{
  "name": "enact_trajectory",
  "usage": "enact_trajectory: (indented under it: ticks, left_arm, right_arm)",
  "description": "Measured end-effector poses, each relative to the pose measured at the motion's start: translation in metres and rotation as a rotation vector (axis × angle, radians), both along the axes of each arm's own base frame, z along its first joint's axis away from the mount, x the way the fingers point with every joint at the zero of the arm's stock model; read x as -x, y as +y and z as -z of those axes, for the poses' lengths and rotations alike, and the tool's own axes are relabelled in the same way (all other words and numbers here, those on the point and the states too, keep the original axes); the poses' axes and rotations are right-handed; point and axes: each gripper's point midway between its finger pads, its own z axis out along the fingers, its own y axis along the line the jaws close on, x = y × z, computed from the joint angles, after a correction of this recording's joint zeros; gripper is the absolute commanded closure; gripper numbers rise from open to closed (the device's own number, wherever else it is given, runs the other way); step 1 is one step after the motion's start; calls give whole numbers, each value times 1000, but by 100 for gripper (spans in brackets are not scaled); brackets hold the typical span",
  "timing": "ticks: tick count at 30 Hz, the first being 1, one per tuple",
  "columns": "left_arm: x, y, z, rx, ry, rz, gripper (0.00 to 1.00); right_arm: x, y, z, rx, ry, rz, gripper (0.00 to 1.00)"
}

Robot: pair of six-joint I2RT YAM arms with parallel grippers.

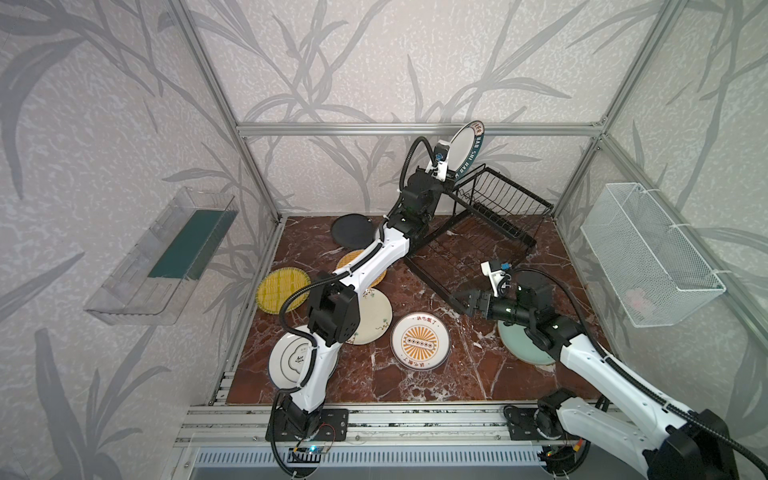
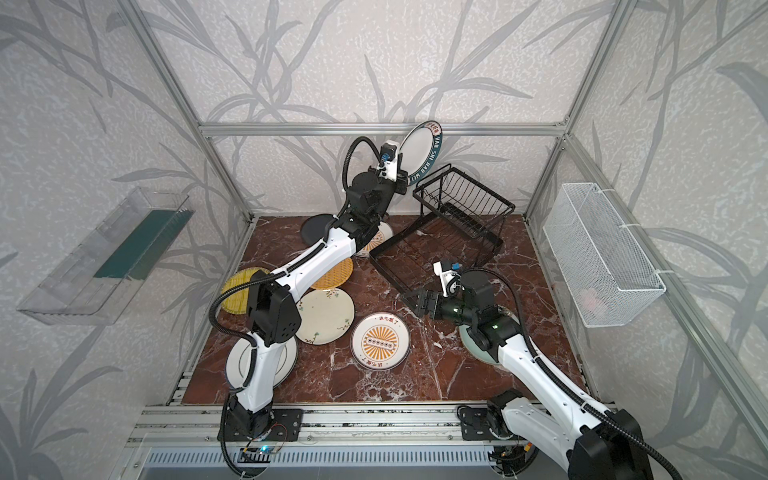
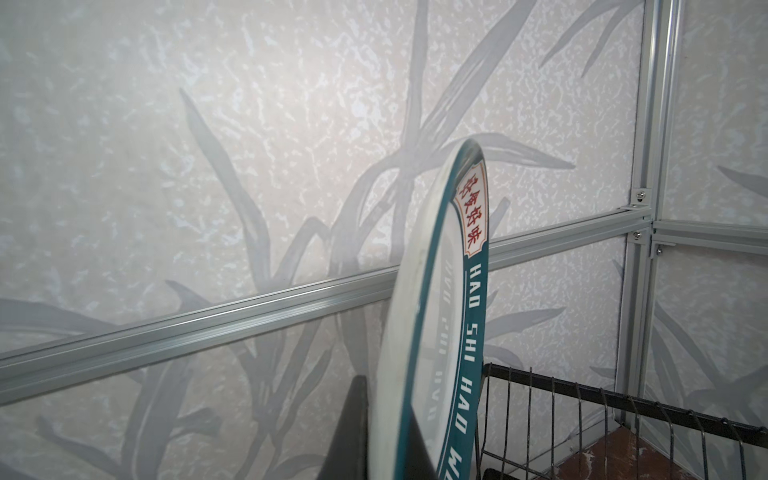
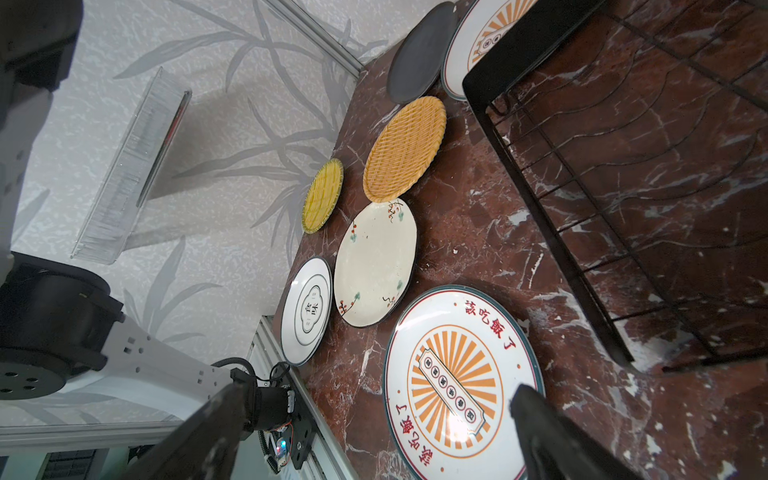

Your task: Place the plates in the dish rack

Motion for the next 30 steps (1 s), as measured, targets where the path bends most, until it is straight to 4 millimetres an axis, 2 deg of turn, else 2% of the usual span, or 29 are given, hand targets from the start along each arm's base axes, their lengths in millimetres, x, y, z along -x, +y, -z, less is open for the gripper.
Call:
enact_trajectory:
  ticks: [12,20,30]
  left_arm:
    - [-27,-20,27,-26,-7,47,100]
    - [-42,-22,52,-56,23,63,100]
    - [-48,-30,60,-51,13,87,100]
  right_arm:
    - [1,-2,7,15,-5,6,1]
    - [3,-7,-7,25,-94,16,1]
    - [4,-8,-2,42,-86,13,1]
